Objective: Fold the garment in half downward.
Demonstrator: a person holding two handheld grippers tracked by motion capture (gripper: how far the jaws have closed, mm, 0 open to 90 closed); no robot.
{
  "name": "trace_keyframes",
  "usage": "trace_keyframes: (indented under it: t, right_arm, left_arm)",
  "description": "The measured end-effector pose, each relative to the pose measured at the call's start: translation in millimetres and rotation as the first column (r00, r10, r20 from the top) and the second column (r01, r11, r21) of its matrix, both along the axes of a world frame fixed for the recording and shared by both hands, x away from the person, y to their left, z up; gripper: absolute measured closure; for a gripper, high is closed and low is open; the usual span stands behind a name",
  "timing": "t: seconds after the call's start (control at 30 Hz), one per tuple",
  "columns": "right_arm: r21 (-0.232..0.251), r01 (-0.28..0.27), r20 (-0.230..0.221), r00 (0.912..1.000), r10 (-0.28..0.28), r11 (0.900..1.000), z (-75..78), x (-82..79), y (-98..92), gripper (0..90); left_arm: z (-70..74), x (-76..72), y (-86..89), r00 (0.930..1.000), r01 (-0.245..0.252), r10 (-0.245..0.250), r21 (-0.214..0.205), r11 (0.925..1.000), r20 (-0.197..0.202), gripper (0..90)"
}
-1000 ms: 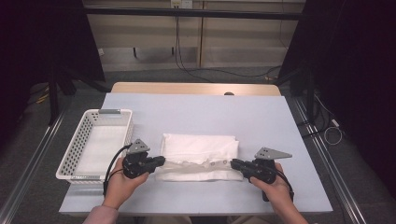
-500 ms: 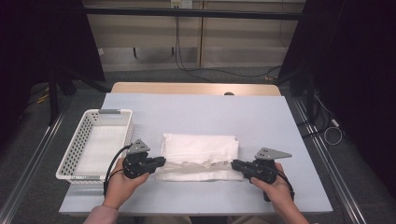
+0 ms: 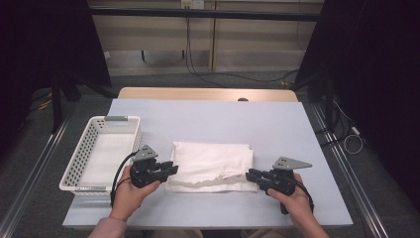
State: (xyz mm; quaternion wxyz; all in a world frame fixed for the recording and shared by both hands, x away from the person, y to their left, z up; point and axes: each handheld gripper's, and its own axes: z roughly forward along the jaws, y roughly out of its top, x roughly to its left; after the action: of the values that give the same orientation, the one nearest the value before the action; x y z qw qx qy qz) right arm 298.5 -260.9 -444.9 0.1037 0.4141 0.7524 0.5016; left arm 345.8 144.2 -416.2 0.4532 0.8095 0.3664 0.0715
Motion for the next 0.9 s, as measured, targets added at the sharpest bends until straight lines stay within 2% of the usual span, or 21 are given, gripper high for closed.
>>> trace_keyframes:
  t: [0.07,0.1,0.17,0.27,0.33,0.43,0.53,0.57,0.6,0.77,0.8,0.9]
  right_arm:
    - [0.012,0.022,0.011,0.9997,-0.022,0.9997,2.1,-0.9,-1.0,64.9]
    - [0.019,0.027,0.012,0.9996,-0.027,0.9995,3.4,-1.2,-1.4,62.7]
    - [0.015,0.045,0.011,0.9989,-0.045,0.9989,3.7,-0.6,-2.2,54.1]
    - [-0.005,0.068,0.016,0.9976,-0.068,0.9977,3.1,1.4,-1.0,48.9]
    - [-0.005,0.074,0.019,0.9971,-0.074,0.9973,4.1,2.8,1.1,41.6]
    - [-0.025,0.088,0.03,0.9957,-0.087,0.9958,4.7,3.8,3.7,36.1]
    - [-0.023,0.096,0.027,0.9951,-0.096,0.9951,5.3,4.9,5.7,32.0]
    - [-0.021,0.096,0.031,0.995,-0.095,0.9952,5.9,5.2,7.0,31.0]
    - [-0.013,0.091,0.032,0.9954,-0.09,0.9958,6.2,5.5,7.8,30.6]
    - [-0.011,0.082,0.036,0.996,-0.082,0.9966,7.2,6.6,14.1,26.6]
    - [-0.011,0.082,0.036,0.9961,-0.081,0.9966,7.4,6.7,14.6,25.4]
    - [-0.011,0.082,0.033,0.9961,-0.082,0.9966,7.5,7.3,16.1,22.9]
  left_arm:
    - [-0.4,1.8,-1.6,0.9999,-0.011,0.011,-0.003,0.9999,0.0,64.6]
    - [-0.7,2.7,-2.8,0.9999,-0.012,0.012,-0.011,0.9999,-0.005,59.0]
    - [-1.1,4.5,-5.4,0.9996,-0.025,0.025,-0.012,0.9996,0.011,52.9]
    - [-0.8,8.0,-7.8,0.9997,-0.023,0.023,-0.011,0.9997,-0.001,41.8]
    - [0.4,8.9,-9.4,0.9994,-0.031,0.031,0.001,0.9995,0.016,35.5]
    - [2.0,10.9,-10.9,0.9985,-0.053,0.053,-0.019,0.9984,0.01,27.7]
    - [4.6,14.7,-11.6,0.9979,-0.064,0.064,-0.011,0.9979,0.011,22.5]
    - [4.6,15.0,-13.6,0.9973,-0.072,0.072,-0.032,0.9969,0.008,20.1]
    - [6.1,16.5,-13.7,0.9978,-0.064,0.065,-0.014,0.9978,0.014,18.6]
    - [7.4,21.5,-16.8,0.9969,-0.075,0.075,-0.016,0.997,0.021,15.9]
    - [7.3,22.2,-17.8,0.9965,-0.082,0.083,-0.021,0.9964,0.011,15.5]
    - [8.5,24.8,-18.4,0.9961,-0.082,0.083,-0.009,0.9966,0.029,14.9]
